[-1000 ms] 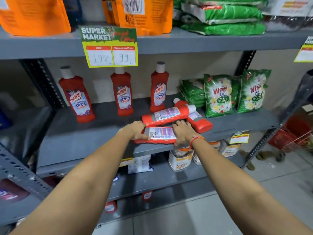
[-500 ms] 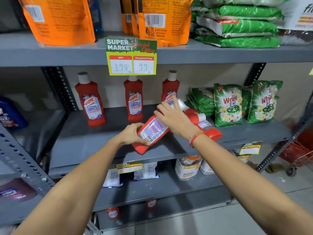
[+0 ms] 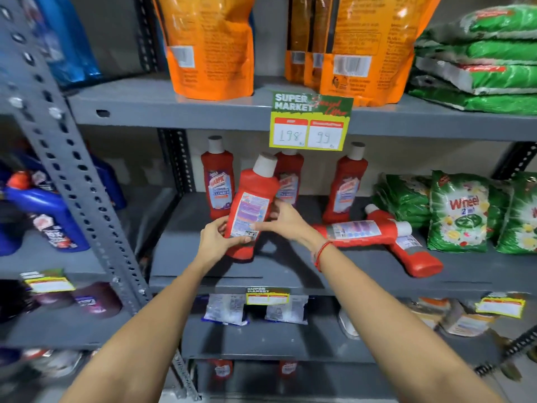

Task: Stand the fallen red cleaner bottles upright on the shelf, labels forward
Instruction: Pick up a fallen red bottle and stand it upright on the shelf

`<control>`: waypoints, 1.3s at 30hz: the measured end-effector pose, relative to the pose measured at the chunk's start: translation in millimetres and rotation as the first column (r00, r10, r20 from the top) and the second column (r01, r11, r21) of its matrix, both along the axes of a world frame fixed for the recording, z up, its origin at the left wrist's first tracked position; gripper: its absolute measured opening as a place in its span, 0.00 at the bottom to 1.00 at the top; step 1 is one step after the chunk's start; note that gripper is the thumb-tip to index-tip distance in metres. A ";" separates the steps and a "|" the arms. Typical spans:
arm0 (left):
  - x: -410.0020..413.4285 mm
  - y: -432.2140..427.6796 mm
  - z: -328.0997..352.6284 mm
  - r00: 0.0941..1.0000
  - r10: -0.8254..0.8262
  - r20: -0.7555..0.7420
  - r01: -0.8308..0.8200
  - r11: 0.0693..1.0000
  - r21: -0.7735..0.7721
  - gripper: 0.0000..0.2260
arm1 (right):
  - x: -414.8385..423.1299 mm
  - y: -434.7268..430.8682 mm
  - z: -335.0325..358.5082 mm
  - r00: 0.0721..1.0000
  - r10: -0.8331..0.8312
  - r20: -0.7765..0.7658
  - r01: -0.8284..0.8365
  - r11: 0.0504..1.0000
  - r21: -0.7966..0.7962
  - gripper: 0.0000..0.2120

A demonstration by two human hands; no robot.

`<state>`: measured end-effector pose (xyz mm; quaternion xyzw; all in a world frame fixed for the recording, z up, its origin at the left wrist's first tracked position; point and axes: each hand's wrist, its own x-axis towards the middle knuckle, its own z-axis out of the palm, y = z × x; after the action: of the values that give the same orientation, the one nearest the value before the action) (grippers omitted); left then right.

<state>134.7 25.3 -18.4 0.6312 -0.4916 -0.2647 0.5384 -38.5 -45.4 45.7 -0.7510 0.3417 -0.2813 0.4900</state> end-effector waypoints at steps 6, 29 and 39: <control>31.7 11.1 -9.6 0.992 0.070 -0.102 -0.072 0.997 -0.011 0.22 | 54.0 -5.4 -2.3 1.000 -0.014 0.022 0.016 0.998 -0.057 0.20; -21.9 5.8 -52.7 0.853 0.517 -0.070 -0.520 0.853 -0.032 0.28 | 102.0 19.3 -24.8 0.936 -0.346 -0.072 0.294 0.876 -0.382 0.21; 33.7 2.4 -50.2 0.968 0.201 0.148 -0.203 0.979 -0.003 0.20 | 78.3 -11.8 -28.4 1.000 -0.006 -0.029 0.004 0.998 -0.062 0.20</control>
<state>168.3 27.8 -68.6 0.6989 -0.4618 -0.1639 0.5209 39.8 -57.2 17.3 -0.7689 0.3416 -0.2819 0.4610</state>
